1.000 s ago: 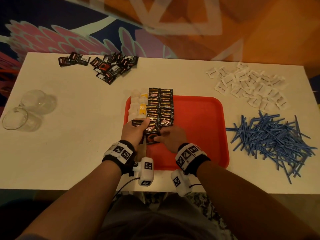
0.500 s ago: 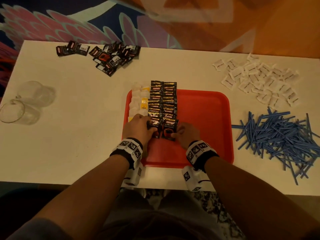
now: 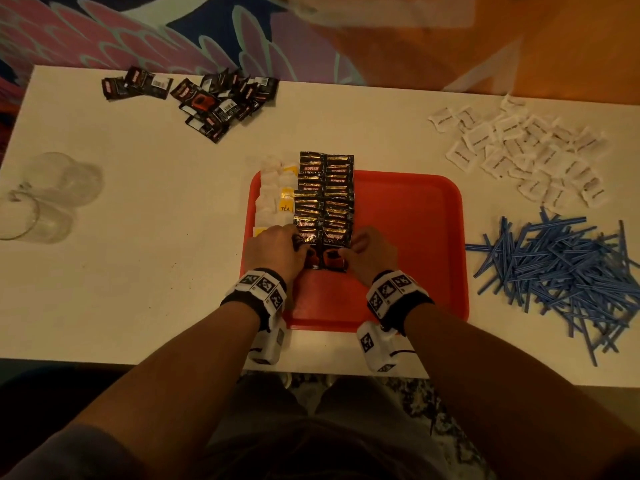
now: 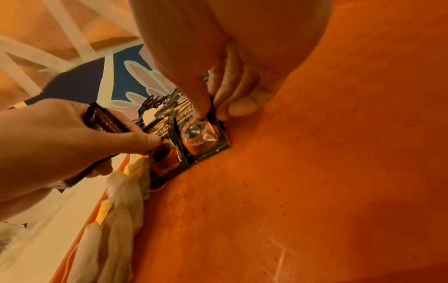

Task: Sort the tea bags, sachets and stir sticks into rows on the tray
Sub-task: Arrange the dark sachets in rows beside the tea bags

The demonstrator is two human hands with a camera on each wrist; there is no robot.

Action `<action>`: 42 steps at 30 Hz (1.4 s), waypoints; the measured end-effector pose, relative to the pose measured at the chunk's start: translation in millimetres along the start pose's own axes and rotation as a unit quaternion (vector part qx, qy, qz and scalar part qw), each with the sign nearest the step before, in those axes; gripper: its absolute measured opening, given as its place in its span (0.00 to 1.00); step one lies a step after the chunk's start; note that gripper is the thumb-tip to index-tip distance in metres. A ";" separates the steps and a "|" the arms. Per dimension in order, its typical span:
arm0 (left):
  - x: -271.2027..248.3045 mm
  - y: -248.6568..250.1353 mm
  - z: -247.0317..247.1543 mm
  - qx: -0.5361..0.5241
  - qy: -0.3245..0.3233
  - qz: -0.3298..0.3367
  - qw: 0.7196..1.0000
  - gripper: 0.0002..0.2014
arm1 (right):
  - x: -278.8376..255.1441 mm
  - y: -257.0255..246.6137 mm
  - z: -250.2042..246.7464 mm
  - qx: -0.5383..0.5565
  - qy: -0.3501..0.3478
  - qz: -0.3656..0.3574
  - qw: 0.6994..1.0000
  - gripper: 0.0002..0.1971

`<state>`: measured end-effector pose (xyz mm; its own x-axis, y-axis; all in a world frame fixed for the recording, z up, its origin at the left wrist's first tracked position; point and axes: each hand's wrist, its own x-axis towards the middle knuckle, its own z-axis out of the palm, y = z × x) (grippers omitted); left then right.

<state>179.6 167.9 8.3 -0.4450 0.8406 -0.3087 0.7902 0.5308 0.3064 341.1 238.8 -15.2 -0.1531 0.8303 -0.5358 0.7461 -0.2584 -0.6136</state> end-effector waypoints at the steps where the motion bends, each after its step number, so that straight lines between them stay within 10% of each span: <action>1: 0.2 0.1 0.1 -0.002 0.000 0.000 1.000 0.13 | 0.4 0.9 0.1 0.004 -0.001 0.000 1.000 0.13; 20: -1.1 -5.6 -0.1 -0.048 0.024 0.008 0.999 0.12 | -1.4 0.3 -3.2 0.036 0.016 -0.002 0.999 0.14; 30: 2.7 -3.8 -24.4 -0.297 0.038 -0.091 0.950 0.06 | -12.5 -14.1 -14.0 0.021 0.010 -0.038 0.999 0.10; 42: -6.0 12.4 -52.6 -0.649 -0.012 -0.195 0.735 0.16 | -46.3 -72.7 -6.4 0.183 -0.147 -0.097 0.967 0.08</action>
<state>169.8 175.1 61.3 -0.5105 0.6033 -0.6127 -0.4711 0.3999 0.7862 298.1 222.3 57.9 -0.4851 0.7188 -0.4979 0.4132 -0.3134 -0.8550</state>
